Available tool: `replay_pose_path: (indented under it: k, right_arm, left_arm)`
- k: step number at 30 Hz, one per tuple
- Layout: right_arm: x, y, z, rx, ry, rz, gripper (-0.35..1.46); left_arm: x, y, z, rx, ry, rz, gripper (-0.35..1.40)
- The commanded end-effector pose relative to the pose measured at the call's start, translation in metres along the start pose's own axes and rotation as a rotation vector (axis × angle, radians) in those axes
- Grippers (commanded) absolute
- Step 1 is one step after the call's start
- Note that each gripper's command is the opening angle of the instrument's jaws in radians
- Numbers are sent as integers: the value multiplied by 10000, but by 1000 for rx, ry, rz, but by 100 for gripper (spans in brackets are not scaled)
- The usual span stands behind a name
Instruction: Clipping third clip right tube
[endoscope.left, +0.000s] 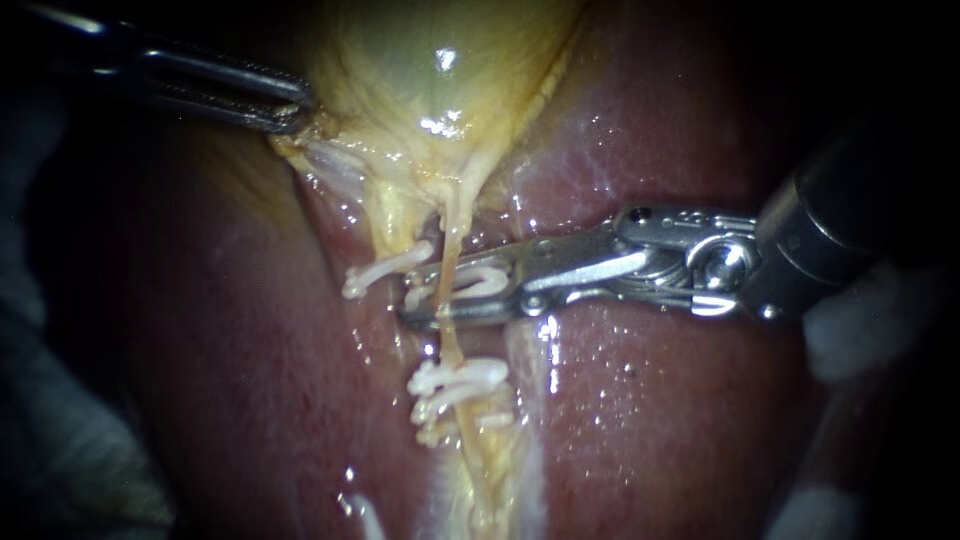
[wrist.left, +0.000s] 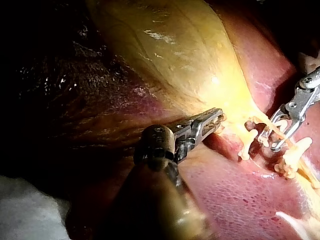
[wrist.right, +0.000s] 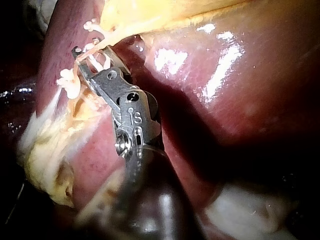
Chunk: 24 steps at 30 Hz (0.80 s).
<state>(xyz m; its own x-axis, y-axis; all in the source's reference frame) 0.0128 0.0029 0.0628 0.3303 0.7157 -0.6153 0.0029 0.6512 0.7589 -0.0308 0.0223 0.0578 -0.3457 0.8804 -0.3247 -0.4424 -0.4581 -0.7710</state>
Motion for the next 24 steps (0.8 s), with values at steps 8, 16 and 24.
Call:
replay_pose_path:
  k: [8, 16, 24]
  right_arm:
    - [-6, 10, -2, -14, 6, -1, 42]
    - [-24, 30, -19, -28, 8, 4, 45]
    - [-39, 59, -46, -42, 13, 37, 45]
  left_arm:
    - [0, 0, 0, 0, 0, 0, -35]
    - [0, 0, -1, 0, 0, 0, -35]
    - [0, 0, 0, 0, 0, 0, -35]
